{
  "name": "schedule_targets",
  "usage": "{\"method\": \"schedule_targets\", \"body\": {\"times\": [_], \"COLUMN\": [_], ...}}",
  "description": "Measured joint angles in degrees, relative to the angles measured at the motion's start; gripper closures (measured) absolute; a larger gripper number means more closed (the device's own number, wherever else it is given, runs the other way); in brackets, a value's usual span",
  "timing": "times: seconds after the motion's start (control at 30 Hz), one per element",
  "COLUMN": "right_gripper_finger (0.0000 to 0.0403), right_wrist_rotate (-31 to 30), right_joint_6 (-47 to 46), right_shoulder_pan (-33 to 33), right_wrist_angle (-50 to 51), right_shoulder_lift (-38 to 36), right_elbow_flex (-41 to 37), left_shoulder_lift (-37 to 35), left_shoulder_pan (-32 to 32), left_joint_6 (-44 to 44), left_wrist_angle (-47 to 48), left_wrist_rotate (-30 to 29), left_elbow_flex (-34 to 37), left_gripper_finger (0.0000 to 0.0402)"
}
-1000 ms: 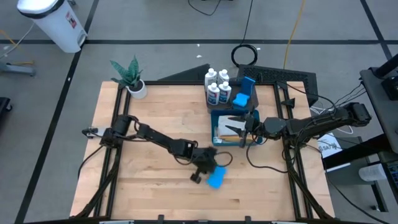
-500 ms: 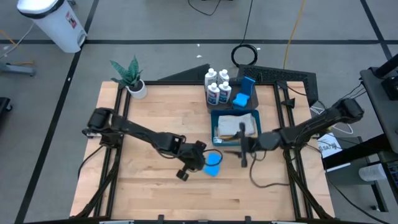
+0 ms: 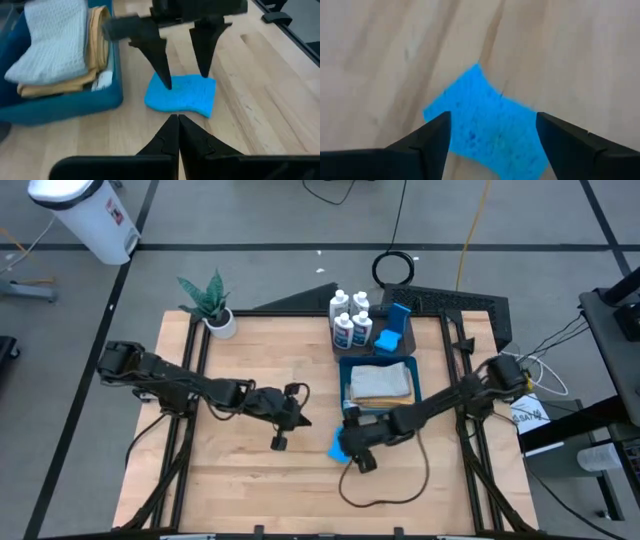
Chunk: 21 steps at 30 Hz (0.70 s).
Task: Pick & Place Kitchen Items
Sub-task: Put the blue dishwashing sponge into the right black bin
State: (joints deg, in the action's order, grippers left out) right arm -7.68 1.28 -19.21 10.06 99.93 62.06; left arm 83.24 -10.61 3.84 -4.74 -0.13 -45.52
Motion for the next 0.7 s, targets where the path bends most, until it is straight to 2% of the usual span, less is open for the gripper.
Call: {"method": "schedule_targets", "body": {"times": [0.13,0.3,0.5,0.63,0.7], "right_gripper_finger": [0.0156,0.0177,0.0183,0.0163,0.0147], "right_wrist_rotate": [1.93,1.88,3.32,3.51,3.22], "right_joint_6": [-0.59,-3.97,-7.48,-3.39,-0.18], "right_shoulder_pan": [1.12,1.54,0.16,-1.34,-1.97], "right_wrist_angle": [9.91,12.58,4.85,-5.92,-7.73], "right_shoulder_lift": [4.32,4.89,5.04,4.9,4.39], "right_elbow_flex": [3.97,4.85,4.83,4.84,4.83], "left_shoulder_lift": [-1.25,-1.18,-1.13,-1.13,-1.11], "left_shoulder_pan": [0.2,0.0,0.0,0.0,0.0], "left_joint_6": [-1.64,-1.24,-1.16,-1.18,-1.22], "left_wrist_angle": [0.34,0.2,0.16,0.15,0.14], "left_wrist_rotate": [-0.63,-0.58,-0.56,-0.56,-0.54], "left_elbow_flex": [1.59,1.6,1.6,1.58,1.58], "left_gripper_finger": [0.0389,0.0377,0.0376,0.0376,0.0376]}}
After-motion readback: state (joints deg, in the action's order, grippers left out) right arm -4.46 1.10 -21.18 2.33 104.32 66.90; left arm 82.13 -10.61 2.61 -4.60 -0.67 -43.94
